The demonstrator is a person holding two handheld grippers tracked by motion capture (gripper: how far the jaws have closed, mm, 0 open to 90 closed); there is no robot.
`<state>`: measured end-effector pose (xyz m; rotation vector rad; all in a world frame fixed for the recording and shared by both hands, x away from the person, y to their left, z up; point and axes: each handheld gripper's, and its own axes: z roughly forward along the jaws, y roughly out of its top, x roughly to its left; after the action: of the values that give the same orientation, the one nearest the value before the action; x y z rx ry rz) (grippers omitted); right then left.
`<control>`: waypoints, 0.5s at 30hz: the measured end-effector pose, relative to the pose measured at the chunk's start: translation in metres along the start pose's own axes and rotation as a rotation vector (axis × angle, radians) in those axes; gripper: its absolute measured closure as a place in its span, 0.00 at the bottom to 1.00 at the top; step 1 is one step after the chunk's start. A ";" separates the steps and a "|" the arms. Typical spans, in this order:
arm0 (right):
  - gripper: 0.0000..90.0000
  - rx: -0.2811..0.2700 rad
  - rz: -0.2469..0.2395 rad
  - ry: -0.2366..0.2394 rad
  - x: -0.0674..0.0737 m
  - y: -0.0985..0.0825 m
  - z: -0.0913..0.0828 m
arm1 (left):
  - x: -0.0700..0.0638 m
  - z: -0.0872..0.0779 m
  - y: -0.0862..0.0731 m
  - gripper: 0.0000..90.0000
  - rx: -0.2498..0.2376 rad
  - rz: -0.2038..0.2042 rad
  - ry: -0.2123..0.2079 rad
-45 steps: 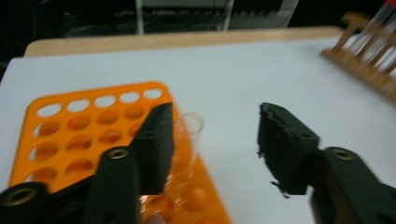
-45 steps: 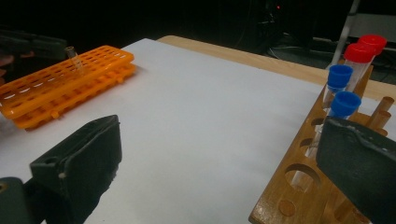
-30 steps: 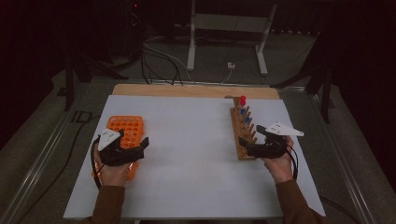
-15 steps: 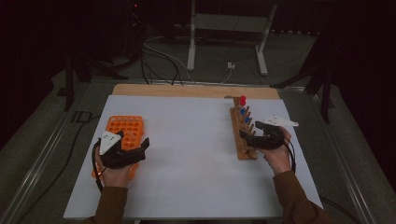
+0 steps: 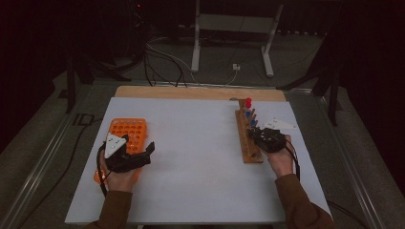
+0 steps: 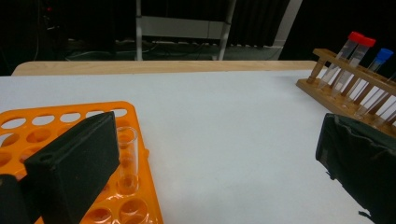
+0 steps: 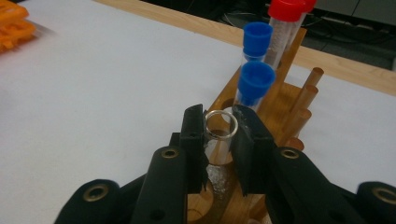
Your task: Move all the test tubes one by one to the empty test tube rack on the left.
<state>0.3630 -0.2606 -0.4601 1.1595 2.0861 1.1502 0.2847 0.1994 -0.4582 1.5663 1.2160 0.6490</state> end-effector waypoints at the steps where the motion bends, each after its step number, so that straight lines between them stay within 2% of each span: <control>1: 0.85 -0.001 -0.008 -0.004 0.001 0.000 0.001 | 0.000 0.000 0.000 0.00 0.002 0.001 0.000; 11: 0.85 -0.006 0.022 -0.023 0.003 0.000 0.003 | -0.002 0.002 -0.001 0.01 0.014 0.004 -0.001; 15: 0.85 -0.007 0.040 -0.016 0.002 0.001 0.001 | -0.002 0.002 -0.002 0.00 0.014 0.004 0.000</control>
<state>0.3633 -0.2584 -0.4599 1.2084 2.0544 1.1614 0.2851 0.1969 -0.4600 1.5804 1.2206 0.6445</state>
